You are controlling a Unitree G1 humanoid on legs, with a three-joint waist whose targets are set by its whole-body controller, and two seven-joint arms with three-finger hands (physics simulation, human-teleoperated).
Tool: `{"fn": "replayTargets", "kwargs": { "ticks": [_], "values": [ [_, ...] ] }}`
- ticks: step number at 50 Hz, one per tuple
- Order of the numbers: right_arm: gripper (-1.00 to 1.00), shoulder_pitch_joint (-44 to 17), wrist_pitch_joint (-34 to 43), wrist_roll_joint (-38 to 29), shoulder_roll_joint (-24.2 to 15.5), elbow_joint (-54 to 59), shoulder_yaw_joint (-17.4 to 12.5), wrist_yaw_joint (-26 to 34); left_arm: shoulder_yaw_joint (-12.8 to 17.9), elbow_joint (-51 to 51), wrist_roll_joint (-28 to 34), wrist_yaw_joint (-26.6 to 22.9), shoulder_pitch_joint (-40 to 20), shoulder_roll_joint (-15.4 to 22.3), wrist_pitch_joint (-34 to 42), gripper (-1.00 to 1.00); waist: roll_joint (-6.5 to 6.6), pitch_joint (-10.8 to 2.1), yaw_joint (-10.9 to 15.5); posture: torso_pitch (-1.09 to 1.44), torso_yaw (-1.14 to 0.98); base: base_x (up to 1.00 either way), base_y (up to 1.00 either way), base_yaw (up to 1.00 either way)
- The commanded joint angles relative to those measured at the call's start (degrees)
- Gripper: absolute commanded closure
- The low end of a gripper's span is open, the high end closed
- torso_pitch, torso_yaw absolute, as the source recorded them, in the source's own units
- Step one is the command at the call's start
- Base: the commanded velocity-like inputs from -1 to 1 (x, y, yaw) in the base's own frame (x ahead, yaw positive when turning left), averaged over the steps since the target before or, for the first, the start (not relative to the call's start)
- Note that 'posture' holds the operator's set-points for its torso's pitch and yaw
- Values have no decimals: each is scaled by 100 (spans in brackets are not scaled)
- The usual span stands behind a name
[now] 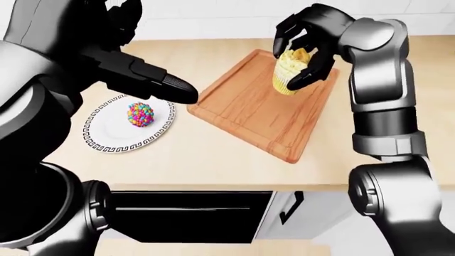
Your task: Move the dessert items from the plate to the tray.
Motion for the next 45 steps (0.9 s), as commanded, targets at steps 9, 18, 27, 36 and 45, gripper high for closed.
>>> {"fn": "replayTargets", "kwargs": {
  "ticks": [9, 18, 27, 36, 45],
  "values": [
    [100, -251, -141, -420, 38, 150, -71, -178, 70, -45, 180, -60, -146, 37, 0, -100, -27, -232, 16, 0, 0, 0, 0, 0],
    [100, -124, 49, -666, -16, 86, -95, -77, 102, -36, 194, -106, -163, 86, -1, -100, -33, -245, 25, 0, 0, 0, 0, 0],
    [25, -55, 165, -789, -49, -13, -116, 116, 97, -21, 175, -87, -181, 98, -1, -100, -35, -224, 10, 0, 0, 0, 0, 0],
    [-44, 198, 483, -985, -60, -371, -85, 592, 120, -9, 86, -34, -204, 125, -1, -100, -47, -202, -1, 0, 0, 0, 0, 0],
    [-86, -118, 632, -1158, -203, -549, -111, 1070, 175, 16, -76, 53, -213, 193, -1, -100, -30, -183, -8, 0, 0, 0, 0, 0]
  ]
}}
